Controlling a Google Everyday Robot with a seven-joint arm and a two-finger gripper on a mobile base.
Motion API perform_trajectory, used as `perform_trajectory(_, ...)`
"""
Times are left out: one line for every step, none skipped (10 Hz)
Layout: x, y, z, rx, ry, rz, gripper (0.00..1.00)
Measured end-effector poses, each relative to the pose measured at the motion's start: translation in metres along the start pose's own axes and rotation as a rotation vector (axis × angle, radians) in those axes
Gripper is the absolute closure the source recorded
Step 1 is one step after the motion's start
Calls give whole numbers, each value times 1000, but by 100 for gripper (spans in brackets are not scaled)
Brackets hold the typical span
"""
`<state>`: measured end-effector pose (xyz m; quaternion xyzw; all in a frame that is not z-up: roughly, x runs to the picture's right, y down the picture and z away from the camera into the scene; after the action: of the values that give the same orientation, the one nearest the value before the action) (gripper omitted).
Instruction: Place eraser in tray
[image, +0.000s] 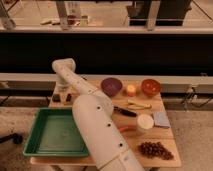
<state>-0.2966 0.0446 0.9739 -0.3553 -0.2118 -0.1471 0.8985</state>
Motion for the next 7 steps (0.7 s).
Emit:
perform_trajectory(-1,-1,-1,-1,0,1,67)
perform_trajectory(-2,-2,-1,-2,2,1,76)
perform_trajectory(-2,-2,-3,-1,2,6,87)
perform_trajectory(-1,-1,-7,4,1,18,95)
perform_trajectory(-1,-1,-14,19,-1,31,98)
perform_trajectory(-3,0,-27,39,-1,54,98)
perform_trajectory(-6,1,-42,57,-1,67,98)
